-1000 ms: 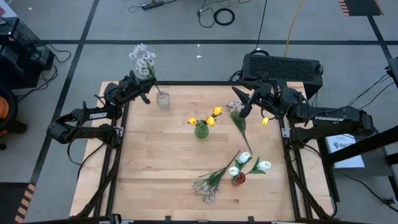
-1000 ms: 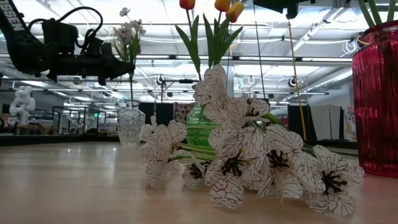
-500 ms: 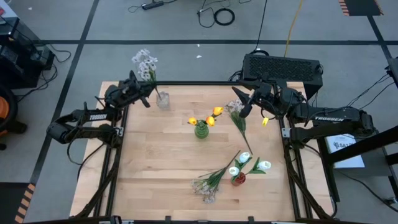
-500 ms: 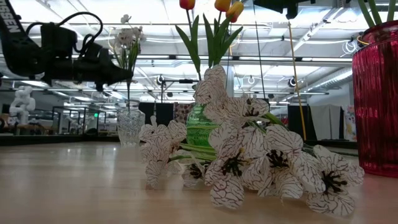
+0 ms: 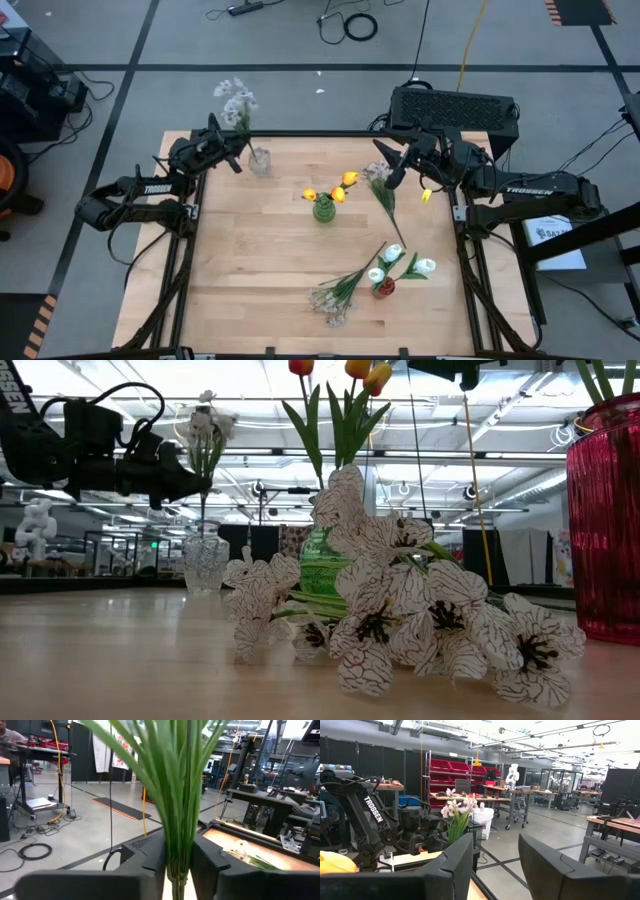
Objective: Sort flowers into vase by color
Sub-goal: Put the bottom left white flowers into the transparent vase
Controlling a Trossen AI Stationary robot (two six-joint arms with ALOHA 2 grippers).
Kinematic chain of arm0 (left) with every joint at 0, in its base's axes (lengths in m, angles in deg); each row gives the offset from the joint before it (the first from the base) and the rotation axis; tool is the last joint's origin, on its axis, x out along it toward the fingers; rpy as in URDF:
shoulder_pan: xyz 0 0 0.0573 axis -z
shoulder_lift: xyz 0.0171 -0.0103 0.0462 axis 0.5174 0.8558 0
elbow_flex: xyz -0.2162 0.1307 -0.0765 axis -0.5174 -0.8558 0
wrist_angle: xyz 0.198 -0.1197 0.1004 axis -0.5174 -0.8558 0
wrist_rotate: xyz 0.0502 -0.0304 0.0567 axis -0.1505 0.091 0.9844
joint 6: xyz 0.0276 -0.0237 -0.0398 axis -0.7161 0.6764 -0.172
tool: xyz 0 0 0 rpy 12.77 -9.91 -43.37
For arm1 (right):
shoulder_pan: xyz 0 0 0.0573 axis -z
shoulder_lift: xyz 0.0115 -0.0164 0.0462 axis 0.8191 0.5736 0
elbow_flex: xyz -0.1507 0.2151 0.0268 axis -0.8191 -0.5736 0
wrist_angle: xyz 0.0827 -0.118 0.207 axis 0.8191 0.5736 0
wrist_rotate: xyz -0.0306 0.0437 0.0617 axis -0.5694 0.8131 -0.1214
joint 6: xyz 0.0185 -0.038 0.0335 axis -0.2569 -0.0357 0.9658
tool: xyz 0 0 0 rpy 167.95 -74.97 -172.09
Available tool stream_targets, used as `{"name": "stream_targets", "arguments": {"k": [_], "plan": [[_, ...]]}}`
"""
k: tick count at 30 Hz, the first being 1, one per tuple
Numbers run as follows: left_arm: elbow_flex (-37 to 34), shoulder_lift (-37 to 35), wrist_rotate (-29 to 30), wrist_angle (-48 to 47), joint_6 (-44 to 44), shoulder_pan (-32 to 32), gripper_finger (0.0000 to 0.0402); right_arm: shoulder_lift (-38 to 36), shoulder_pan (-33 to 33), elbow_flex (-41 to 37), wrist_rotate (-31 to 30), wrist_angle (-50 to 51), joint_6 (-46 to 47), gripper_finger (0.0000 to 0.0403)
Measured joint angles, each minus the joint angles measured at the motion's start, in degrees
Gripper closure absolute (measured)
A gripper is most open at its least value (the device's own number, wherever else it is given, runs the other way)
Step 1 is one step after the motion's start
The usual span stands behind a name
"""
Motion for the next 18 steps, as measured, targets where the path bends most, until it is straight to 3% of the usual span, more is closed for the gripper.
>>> {"name": "stream_targets", "arguments": {"k": [8,18], "plan": [[0.0,0.0,0.0,0.0,1.4,-0.1,0.0256,0.0,0.0,0.0,0.0,0.0,0.0,0.0252],[0.0,-0.5,-1.3,0.0,3.9,0.0,0.0248,0.0,0.0,0.0,0.2,0.0,0.0,0.0252]]}}
